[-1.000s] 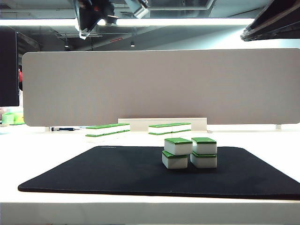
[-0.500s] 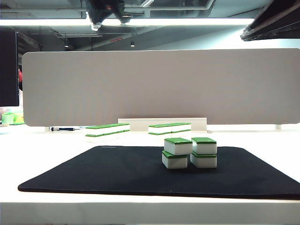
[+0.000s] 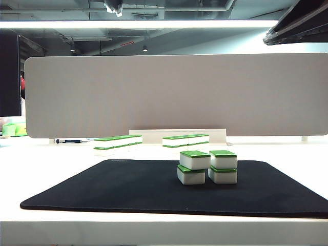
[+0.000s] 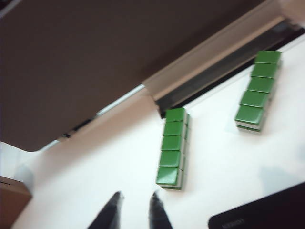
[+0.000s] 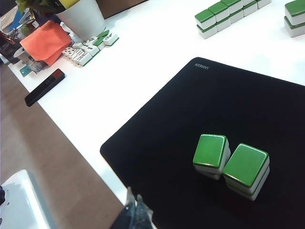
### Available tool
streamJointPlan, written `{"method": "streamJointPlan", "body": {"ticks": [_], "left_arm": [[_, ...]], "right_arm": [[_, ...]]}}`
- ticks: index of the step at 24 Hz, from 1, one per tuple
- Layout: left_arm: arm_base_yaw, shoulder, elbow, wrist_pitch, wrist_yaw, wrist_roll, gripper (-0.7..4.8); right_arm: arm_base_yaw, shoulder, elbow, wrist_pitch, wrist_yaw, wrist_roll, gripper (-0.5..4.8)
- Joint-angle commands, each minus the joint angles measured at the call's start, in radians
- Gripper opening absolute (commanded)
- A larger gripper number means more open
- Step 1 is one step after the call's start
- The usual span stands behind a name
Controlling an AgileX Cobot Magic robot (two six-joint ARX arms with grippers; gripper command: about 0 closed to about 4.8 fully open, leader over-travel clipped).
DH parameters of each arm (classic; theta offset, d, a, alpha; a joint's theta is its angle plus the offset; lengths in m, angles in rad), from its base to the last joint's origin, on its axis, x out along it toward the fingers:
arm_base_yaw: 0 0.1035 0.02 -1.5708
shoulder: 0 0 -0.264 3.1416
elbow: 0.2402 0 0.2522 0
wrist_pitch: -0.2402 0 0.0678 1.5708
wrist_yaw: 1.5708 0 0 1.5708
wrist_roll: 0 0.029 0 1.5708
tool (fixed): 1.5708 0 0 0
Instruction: Take a mahjong tile from the mahjong wall and then place it on the table close to you.
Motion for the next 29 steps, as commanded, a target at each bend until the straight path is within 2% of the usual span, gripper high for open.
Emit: {"method": "streamJointPlan", "body": {"ticks": [1, 4, 12, 18, 22, 24, 26, 29], "left_arm": [[0.067, -0.092, -0.151, 0.14, 0.089, -0.095, 0.75], [0.122, -0.182, -0.339, 0.294, 0.094, -0.161, 0.75], [0.222, -0.378, -0.688, 0.471, 0.095, -0.253, 0.75], [0.274, -0.497, -0.877, 0.524, 0.094, -0.311, 0.75], [0.322, -0.64, -1.069, 0.545, 0.095, -0.35, 0.75], [0.349, -0.702, -1.142, 0.545, 0.095, -0.385, 0.75], [0.413, -0.847, -1.291, 0.547, 0.095, -0.457, 0.75], [0.461, -0.96, -1.413, 0.571, 0.094, -0.491, 0.75]], "right_arm": [[0.001, -0.002, 0.003, 0.01, -0.002, 0.001, -0.01], [0.001, -0.002, 0.003, 0.01, -0.002, 0.001, -0.01], [0.001, -0.002, 0.003, 0.01, -0.002, 0.001, -0.01], [0.001, -0.002, 0.003, 0.01, -0.002, 0.001, -0.01], [0.001, -0.002, 0.003, 0.01, -0.002, 0.001, -0.01], [0.001, -0.002, 0.003, 0.01, -0.002, 0.001, -0.01], [0.001, -0.002, 0.003, 0.01, -0.002, 0.001, -0.01], [0.002, -0.002, 0.003, 0.01, -0.003, 0.001, -0.01]]}}
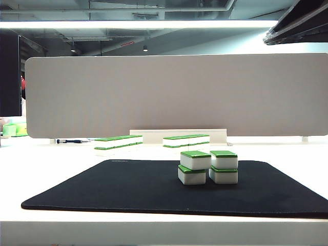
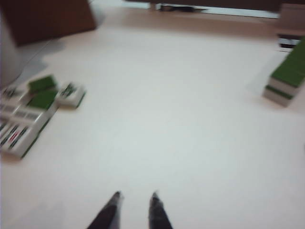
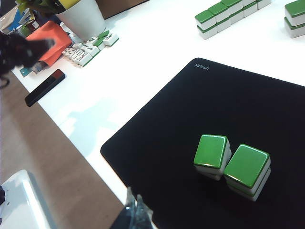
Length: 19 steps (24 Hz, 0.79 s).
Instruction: Take a mahjong tile from the mahjong wall and then place it on the table close to you.
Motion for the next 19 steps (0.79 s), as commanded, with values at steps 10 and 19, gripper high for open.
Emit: {"method": "streamJointPlan", "body": {"ticks": [10, 19], "left_arm": [[0.177, -0.372, -0.377, 0.104, 0.072, -0.163, 0.75], [0.199, -0.469, -0.409, 0.037, 0.088, -0.141, 0.75]], "right_arm": [[0.002, -0.002, 0.003, 0.01, -0.002, 0.001, -0.01], [0.002, -0.002, 0.003, 0.011, -0.002, 0.001, -0.01]]}}
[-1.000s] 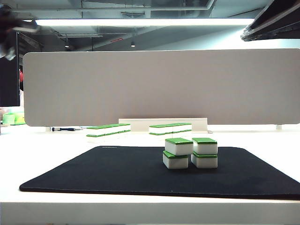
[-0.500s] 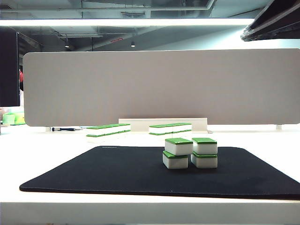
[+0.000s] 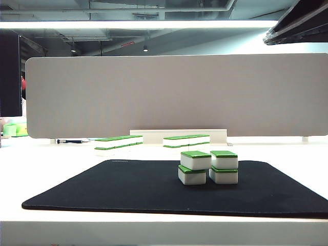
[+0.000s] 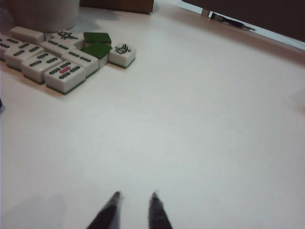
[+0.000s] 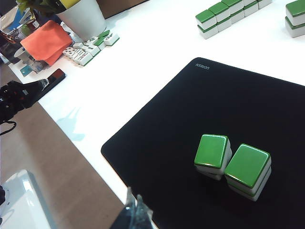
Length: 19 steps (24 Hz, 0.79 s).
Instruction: Take a mahjong tile from the mahjong wall and then place it on the table close to you.
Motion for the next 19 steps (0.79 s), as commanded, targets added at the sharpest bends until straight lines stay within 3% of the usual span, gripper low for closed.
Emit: {"method": "streamJointPlan", "body": {"ticks": [1, 9, 13, 16, 19], "left_arm": [[0.004, -0.025, -0.025, -0.005, 0.006, 0.011, 0.75], [0.035, -0.127, -0.03, -0.142, 0.03, 0.045, 0.75], [0.035, -0.166, -0.03, -0.145, 0.05, 0.08, 0.75], [0.035, -0.197, -0.03, -0.149, 0.101, 0.092, 0.75], [0.035, -0.243, -0.03, -0.168, 0.233, 0.14, 0.75]], "right_arm": [[0.001, -0.002, 0.003, 0.01, -0.002, 0.001, -0.01], [0.001, -0.002, 0.003, 0.01, -0.002, 0.001, -0.01], [0.001, -0.002, 0.003, 0.01, -0.002, 0.001, -0.01], [0.001, -0.002, 0.003, 0.01, -0.002, 0.001, -0.01], [0.001, -0.002, 0.003, 0.01, -0.002, 0.001, -0.01]]}}
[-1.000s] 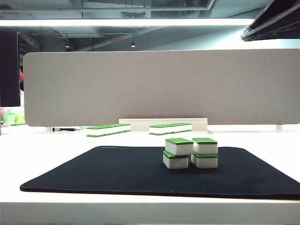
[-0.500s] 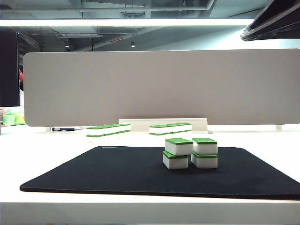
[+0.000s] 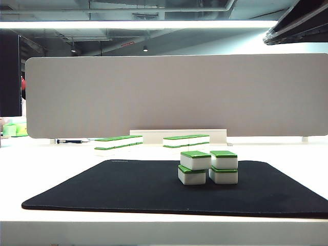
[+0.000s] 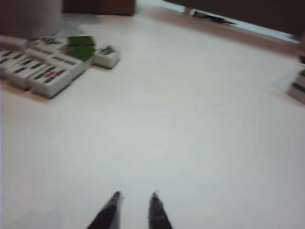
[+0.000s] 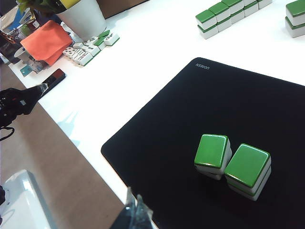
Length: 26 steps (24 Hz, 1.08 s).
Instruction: Take a mahjong tile from the mahjong wall and then place it on the table close to you.
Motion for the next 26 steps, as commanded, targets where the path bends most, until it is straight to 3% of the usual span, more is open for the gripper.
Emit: {"method": "streamJointPlan", "body": {"ticks": [1, 26], "left_arm": [[0.0, -0.047, 0.002, -0.032, 0.161, 0.066, 0.75], [0.0, -0.064, 0.002, -0.03, 0.187, 0.06, 0.75]], "right_arm": [[0.001, -0.002, 0.003, 0.01, -0.002, 0.0, -0.01], [0.001, -0.001, 0.003, 0.01, -0.002, 0.0, -0.01]]}}
